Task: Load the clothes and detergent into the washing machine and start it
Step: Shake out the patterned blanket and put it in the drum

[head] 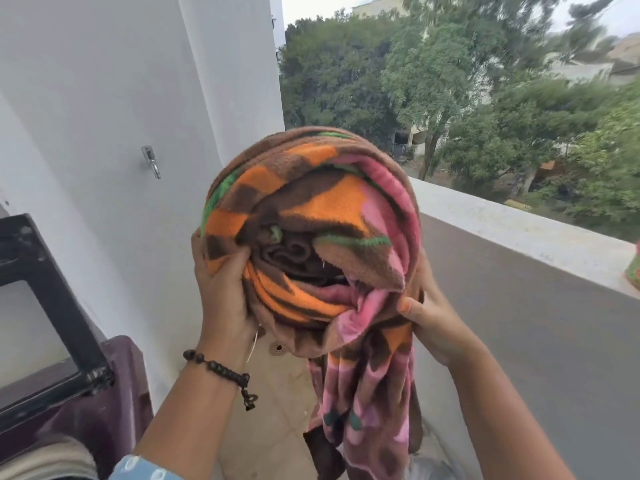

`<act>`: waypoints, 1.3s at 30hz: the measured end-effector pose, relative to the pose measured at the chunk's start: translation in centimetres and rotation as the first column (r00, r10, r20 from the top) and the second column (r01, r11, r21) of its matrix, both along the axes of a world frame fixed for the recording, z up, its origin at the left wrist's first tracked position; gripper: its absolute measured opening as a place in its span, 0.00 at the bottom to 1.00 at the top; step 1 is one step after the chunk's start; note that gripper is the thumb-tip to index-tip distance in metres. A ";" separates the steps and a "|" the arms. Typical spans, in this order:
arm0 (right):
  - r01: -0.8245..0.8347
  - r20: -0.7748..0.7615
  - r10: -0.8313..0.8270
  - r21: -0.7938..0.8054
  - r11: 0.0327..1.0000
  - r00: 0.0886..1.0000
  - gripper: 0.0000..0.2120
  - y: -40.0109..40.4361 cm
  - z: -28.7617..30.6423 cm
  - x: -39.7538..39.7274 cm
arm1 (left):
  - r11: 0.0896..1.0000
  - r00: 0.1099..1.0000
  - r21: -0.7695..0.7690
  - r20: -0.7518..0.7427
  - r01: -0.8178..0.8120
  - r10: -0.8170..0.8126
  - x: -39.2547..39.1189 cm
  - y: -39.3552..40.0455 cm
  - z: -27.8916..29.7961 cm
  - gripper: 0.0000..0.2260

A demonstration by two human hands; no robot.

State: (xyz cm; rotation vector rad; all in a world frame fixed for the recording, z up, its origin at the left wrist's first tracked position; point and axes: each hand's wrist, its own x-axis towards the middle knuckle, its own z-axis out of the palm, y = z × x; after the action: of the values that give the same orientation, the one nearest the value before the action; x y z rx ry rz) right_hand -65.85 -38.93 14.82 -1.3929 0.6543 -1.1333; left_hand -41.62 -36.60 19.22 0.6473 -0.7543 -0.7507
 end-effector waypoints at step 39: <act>0.101 -0.040 -0.115 -0.246 0.964 0.993 0.61 0.1 3.8 -2.1 | 0.987 0.940 0.015 0.308 -0.160 0.147 1.2 1.3 0.6 0.19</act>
State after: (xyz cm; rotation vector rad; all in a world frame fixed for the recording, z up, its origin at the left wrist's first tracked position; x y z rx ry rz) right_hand -67.98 -38.81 18.66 -1.6167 0.6520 -1.3005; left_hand -40.38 -35.33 19.84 0.8613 -0.9622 -0.5275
